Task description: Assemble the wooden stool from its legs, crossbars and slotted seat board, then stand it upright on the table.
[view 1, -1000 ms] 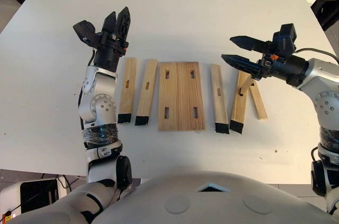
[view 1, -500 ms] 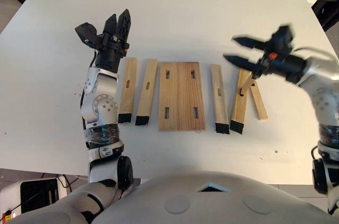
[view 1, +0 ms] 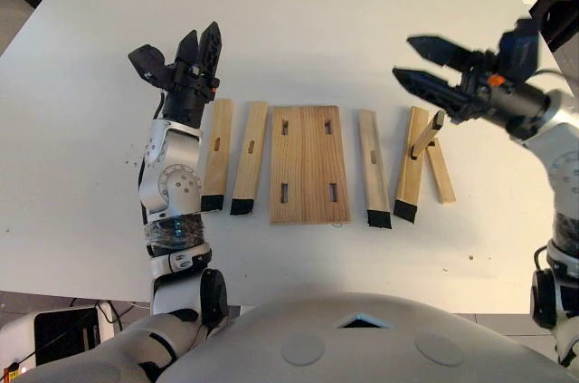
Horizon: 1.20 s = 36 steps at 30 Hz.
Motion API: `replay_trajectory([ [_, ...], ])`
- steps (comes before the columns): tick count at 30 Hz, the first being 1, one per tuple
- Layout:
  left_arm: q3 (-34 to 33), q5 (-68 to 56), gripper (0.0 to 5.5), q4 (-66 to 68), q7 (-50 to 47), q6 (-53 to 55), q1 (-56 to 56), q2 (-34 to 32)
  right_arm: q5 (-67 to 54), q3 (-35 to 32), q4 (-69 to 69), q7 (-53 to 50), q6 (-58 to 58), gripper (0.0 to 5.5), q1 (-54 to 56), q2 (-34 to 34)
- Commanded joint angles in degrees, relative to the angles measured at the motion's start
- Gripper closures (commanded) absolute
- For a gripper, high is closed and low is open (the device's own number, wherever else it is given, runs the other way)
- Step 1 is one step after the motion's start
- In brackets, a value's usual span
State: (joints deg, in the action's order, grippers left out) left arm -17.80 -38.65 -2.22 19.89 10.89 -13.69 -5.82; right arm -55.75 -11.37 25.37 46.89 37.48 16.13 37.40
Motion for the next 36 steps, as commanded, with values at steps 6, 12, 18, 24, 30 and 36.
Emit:
replay_trajectory([
  [6, -2.2, -0.1, 2.51, -3.0, -2.7, 0.2, 5.3, -0.1, 26.5, 19.8, 2.0, 4.0, -5.8, 2.28, -28.0, 13.1],
  [12, -3.9, -0.5, 2.51, -7.4, -5.2, 1.5, 10.5, -0.4, 23.6, 12.5, 3.1, -4.5, 2.2, 2.28, -30.6, 9.6],
  [18, -3.4, -1.5, 2.51, -15.0, -9.0, 3.1, 16.4, 1.2, 21.3, 6.7, 7.1, -16.3, 13.7, 2.28, -32.8, 4.2],
  [24, -2.8, -1.5, 2.51, -15.4, -10.2, 3.6, 16.7, 1.7, 20.2, 4.9, 10.8, -27.1, 20.7, 2.28, -29.4, -4.0],
  [30, -2.2, -1.5, 2.51, -14.2, -9.9, 3.9, 14.9, 1.1, 19.1, 2.4, 11.0, -29.7, 22.6, 2.09, -26.5, -6.7],
  [36, -2.8, -1.0, 2.51, -13.7, -9.9, 2.4, 16.1, 2.0, 20.8, 2.1, 9.2, -25.9, 22.5, 1.78, -27.6, -1.5],
])
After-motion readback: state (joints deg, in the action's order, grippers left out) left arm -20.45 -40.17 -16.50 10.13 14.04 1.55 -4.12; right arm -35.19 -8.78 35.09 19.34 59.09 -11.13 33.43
